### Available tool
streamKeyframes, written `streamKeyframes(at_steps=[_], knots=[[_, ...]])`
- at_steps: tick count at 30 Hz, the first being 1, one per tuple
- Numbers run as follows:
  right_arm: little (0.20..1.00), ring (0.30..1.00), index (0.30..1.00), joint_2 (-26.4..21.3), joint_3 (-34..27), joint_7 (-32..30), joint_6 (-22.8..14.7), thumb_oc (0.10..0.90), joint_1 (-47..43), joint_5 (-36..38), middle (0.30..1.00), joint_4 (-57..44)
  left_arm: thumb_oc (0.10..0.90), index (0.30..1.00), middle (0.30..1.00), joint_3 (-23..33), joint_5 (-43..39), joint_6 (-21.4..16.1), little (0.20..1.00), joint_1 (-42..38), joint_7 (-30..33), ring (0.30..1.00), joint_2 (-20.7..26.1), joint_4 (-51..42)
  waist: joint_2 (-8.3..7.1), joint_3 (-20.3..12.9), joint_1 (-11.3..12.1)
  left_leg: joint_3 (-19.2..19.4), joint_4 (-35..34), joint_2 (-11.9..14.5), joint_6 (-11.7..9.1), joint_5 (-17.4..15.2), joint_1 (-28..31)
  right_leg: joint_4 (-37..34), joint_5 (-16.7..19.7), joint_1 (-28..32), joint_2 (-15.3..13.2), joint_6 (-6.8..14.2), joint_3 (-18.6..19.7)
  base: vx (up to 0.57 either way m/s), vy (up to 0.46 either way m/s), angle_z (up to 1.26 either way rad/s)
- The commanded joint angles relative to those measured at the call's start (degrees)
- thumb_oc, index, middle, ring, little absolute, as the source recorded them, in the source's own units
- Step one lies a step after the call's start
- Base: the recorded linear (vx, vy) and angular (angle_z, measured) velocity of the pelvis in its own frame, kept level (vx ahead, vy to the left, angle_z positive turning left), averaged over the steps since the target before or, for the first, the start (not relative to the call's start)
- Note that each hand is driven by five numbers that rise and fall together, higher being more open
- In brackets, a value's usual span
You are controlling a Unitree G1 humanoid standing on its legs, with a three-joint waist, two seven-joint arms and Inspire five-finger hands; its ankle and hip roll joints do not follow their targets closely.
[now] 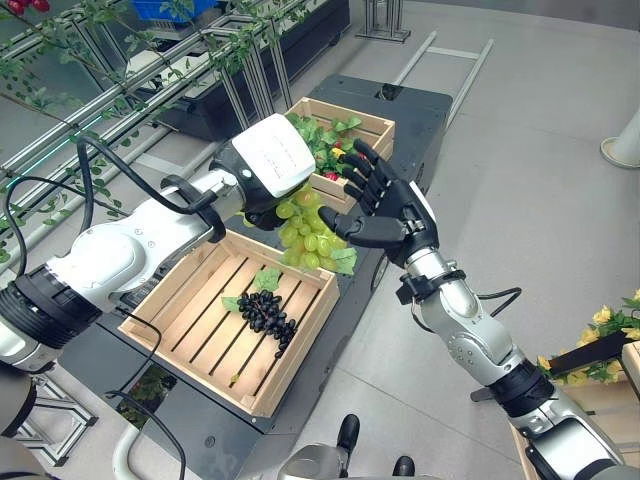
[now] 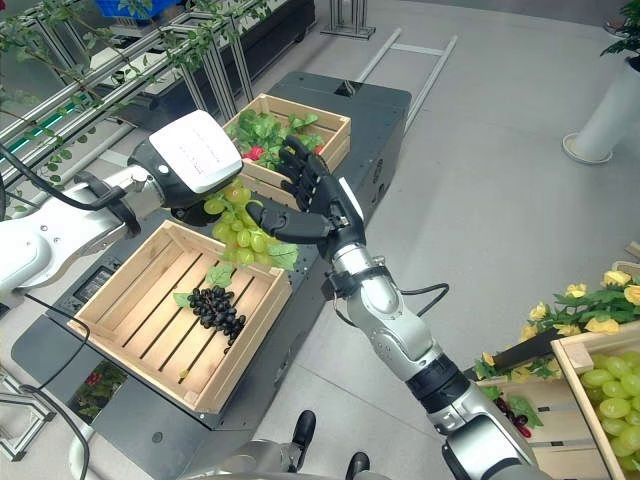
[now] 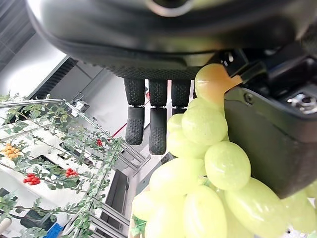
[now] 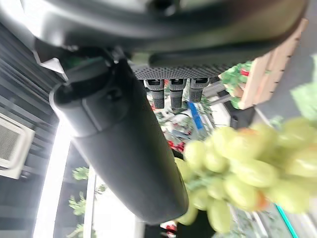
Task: Pick up the fruits from the basket on one side to the basket on the other side
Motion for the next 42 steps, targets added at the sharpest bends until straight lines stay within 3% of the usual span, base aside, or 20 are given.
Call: streamKeyframes(at_steps=[1,11,33,42], knots=[[0.900,0.900,0.900,0.45,-0.39,4.05,-4.12,0.800,1.18,1.14,0.900,-2.78,0.400,0.300,0.300,6.96,-1.45,5.95,0.300,-5.57,5.05,0.300,1.06,4.67,-2.59,-9.59,0.09,3.95,-0.06,-0.99,-1.30,-8.26,3.30,0.59,1.57,-3.36,-2.46,2.60,0.28,0.00,0.000,0.00],[0.900,0.900,0.900,0.76,1.06,4.59,-2.81,0.800,1.86,-1.22,0.900,-0.68,0.400,0.300,0.300,5.66,-3.11,5.87,0.300,-7.52,7.31,0.300,1.21,3.52,-2.53,-9.55,-0.13,4.33,-0.11,-0.79,-1.29,-8.29,3.34,0.69,1.53,-3.47,-2.43,2.66,0.59,0.00,0.000,0.00],[0.900,0.900,0.900,1.30,1.74,0.83,-1.23,0.800,2.01,-1.57,0.900,1.09,0.400,0.300,0.300,9.15,-1.85,3.69,0.300,-3.71,7.99,0.300,-2.66,-4.55,-3.07,-9.07,-0.21,4.25,-0.14,-0.97,-1.16,-8.42,3.65,0.77,1.57,-3.32,-2.36,2.68,1.07,0.00,0.000,0.00],[0.900,0.900,0.900,1.22,2.19,-1.80,0.13,0.800,2.40,-1.11,0.900,1.62,0.400,0.300,0.300,10.43,-4.15,5.22,0.300,-3.37,10.45,0.300,-3.17,-6.12,-3.24,-9.16,-0.07,4.19,-0.28,-1.00,-1.22,-8.24,3.65,0.62,1.76,-3.21,-2.47,2.75,0.89,0.00,0.000,0.00]])
